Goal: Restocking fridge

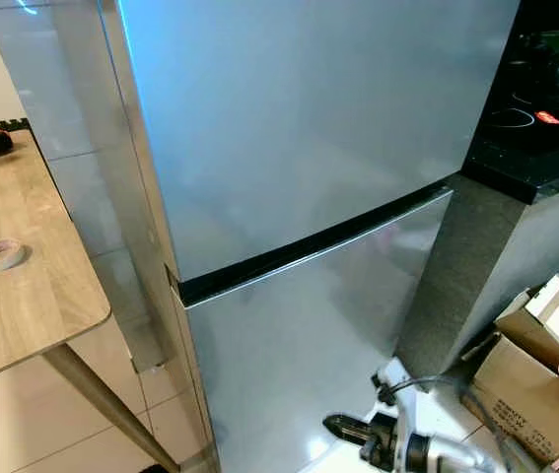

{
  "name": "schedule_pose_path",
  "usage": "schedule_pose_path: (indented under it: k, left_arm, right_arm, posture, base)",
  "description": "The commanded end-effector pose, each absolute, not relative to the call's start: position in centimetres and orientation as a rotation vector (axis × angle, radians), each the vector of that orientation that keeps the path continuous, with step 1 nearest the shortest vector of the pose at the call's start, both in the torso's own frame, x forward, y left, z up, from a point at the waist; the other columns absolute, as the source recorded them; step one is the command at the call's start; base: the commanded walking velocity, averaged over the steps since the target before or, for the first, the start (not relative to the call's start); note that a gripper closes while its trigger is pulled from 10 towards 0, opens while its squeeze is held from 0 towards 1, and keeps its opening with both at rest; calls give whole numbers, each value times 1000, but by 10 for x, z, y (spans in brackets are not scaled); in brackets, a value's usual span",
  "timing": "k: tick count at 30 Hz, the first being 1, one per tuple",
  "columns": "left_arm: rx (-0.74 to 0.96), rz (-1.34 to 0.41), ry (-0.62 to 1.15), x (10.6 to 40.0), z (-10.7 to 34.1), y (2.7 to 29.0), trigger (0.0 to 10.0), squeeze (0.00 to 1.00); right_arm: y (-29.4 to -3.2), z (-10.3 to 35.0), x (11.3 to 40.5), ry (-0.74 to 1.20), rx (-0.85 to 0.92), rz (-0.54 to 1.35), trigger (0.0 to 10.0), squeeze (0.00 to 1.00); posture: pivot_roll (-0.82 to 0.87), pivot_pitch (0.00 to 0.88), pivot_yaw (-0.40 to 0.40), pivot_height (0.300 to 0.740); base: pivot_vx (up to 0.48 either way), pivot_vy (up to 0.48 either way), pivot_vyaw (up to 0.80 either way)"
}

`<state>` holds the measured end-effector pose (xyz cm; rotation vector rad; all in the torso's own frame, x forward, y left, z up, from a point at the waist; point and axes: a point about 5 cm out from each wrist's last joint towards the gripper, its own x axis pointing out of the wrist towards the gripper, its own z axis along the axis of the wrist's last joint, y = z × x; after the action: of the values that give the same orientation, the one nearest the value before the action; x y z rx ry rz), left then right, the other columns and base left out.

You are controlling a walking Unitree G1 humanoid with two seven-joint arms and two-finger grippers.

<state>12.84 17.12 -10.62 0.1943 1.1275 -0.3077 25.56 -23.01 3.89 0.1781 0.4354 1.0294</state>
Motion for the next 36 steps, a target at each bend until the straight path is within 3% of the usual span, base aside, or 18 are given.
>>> schedule_pose_path:
  k: [1, 2, 11, 18, 19, 20, 21, 25, 36]
  left_arm:
    - [207, -297, 1213, 107, -112, 179, 10000, 0]
    - [208, -298, 1213, 107, -112, 179, 10000, 0]
    - [204, -298, 1214, 107, -112, 179, 10000, 0]
    - [202, -300, 1211, 107, -112, 179, 10000, 0]
    - [200, -303, 1211, 107, -112, 179, 10000, 0]
    - [200, -303, 1211, 107, -112, 179, 10000, 0]
    - [204, -310, 1214, 107, -112, 179, 10000, 0]
    - [214, -319, 1215, 107, -112, 179, 10000, 0]
    - [193, -300, 1213, 107, -112, 179, 10000, 0]
  right_arm:
    - [-226, 41, 254, 433, 205, 1081, 10000, 239]
    - [-224, 49, 253, 404, 225, 1133, 10000, 1000]
    - [-212, 128, 255, 103, 279, 1411, 10000, 1000]
    - [-209, 162, 268, -53, 237, 1375, 10000, 1000]
    - [-209, 166, 273, -72, 216, 1341, 10000, 647]
    - [-209, 166, 273, -72, 216, 1341, 10000, 647]
    - [-208, 169, 277, -86, 201, 1301, 10000, 0]
    - [-203, 177, 274, -83, 186, 1313, 10000, 0]
    - [-188, 201, 275, -119, 61, 1381, 10000, 0]
  posture:
    - [-92, 0, 18, 740]
    - [-92, 0, 18, 740]
    - [-94, 3, 21, 740]
    - [-94, 3, 22, 740]
    - [-93, 3, 23, 740]
    - [-93, 3, 23, 740]
    - [-93, 3, 23, 740]
    - [-93, 3, 23, 740]
    - [-94, 4, 23, 740]
  base:
    - [0, 0, 0]
    - [0, 0, 0]
    - [0, 0, 0]
    - [0, 0, 0]
    - [0, 0, 0]
    - [0, 0, 0]
    - [0, -480, 0]
    - [0, -480, 0]
    - [0, 0, 0]
